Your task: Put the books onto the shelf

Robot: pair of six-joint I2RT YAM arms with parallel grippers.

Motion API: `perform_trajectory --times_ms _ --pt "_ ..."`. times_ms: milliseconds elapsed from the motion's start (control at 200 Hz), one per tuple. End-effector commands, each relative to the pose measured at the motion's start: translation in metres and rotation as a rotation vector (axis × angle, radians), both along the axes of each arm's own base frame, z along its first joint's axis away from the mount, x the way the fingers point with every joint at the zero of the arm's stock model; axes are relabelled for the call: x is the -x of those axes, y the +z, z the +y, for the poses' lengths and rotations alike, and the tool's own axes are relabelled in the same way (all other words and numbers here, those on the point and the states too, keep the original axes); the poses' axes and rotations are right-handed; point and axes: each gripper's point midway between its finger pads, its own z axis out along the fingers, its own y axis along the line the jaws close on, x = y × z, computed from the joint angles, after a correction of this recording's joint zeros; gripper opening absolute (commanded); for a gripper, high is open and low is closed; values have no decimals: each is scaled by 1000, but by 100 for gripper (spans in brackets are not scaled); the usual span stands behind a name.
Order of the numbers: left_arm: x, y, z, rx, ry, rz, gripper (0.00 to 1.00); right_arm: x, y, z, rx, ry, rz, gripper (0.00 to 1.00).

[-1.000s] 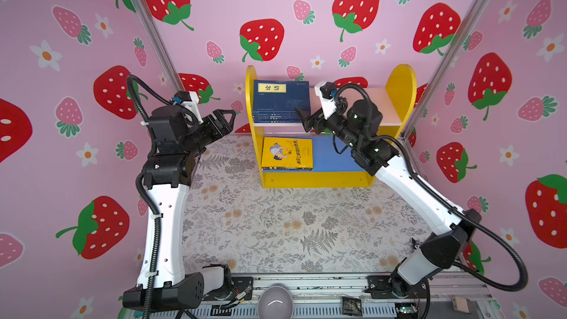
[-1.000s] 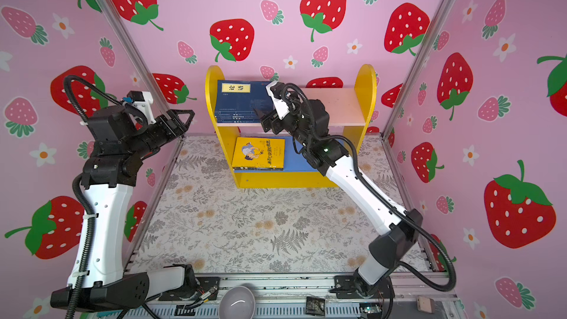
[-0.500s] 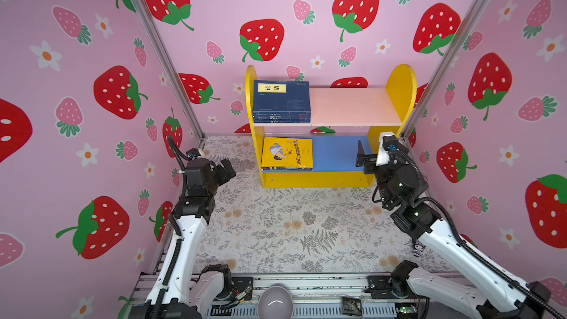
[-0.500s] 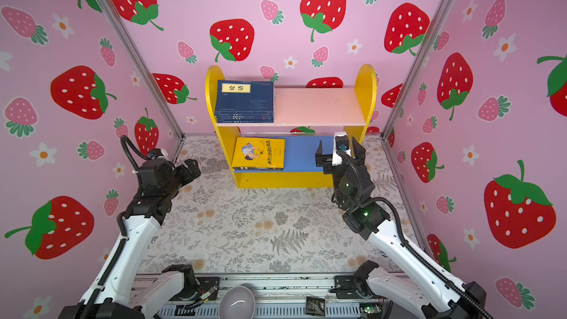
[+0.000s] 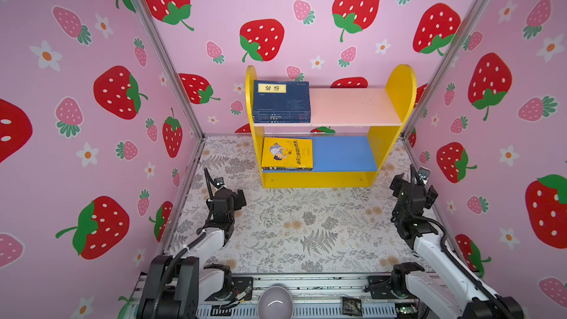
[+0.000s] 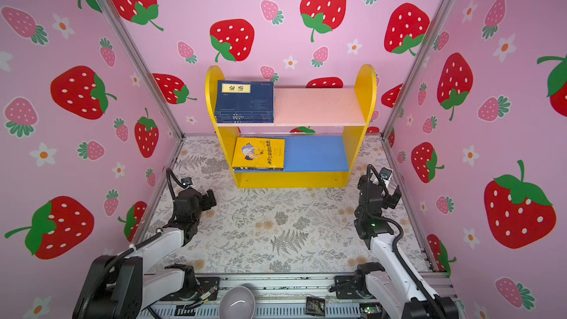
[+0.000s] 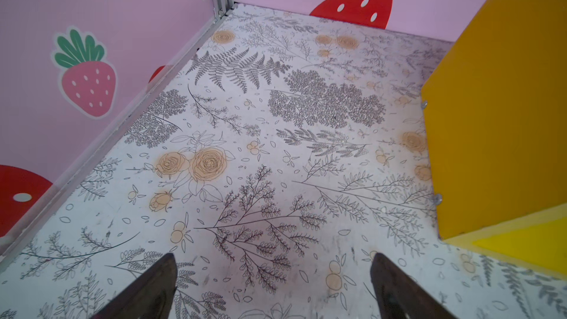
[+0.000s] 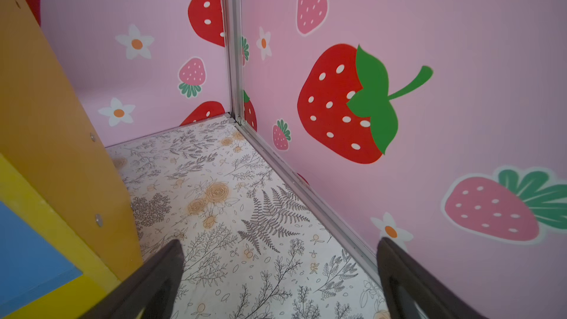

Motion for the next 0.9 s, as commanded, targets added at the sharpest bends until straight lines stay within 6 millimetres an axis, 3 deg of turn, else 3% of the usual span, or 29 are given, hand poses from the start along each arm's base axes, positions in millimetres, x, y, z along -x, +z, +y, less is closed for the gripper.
perform_trajectory --times_ms 0,80,210,390,515,680,780,835,895 --pt "-27 33 7 -23 16 -178 99 -8 -17 3 -22 20 -37 100" --pt "-36 31 10 -43 19 -175 99 -7 -27 -2 -15 13 -59 100" --pt "-44 8 10 -33 0 -188 99 -8 -44 -9 -35 42 -90 100" --pt "-55 5 6 -26 -25 -141 99 -14 -61 -18 -52 52 -121 100" --pt "-59 3 4 -36 -32 -110 100 -32 -64 -7 -88 132 -132 100" --pt "-59 2 4 -39 -32 -107 98 -38 -65 7 -40 188 -136 100" --pt "-61 2 3 -56 -23 -96 97 -53 -72 25 1 263 -72 100" --pt "-61 3 3 -64 -18 -96 96 -67 -84 44 34 362 -7 100" --pt "-61 2 3 -65 -18 -95 94 -59 -82 49 63 371 -41 100"
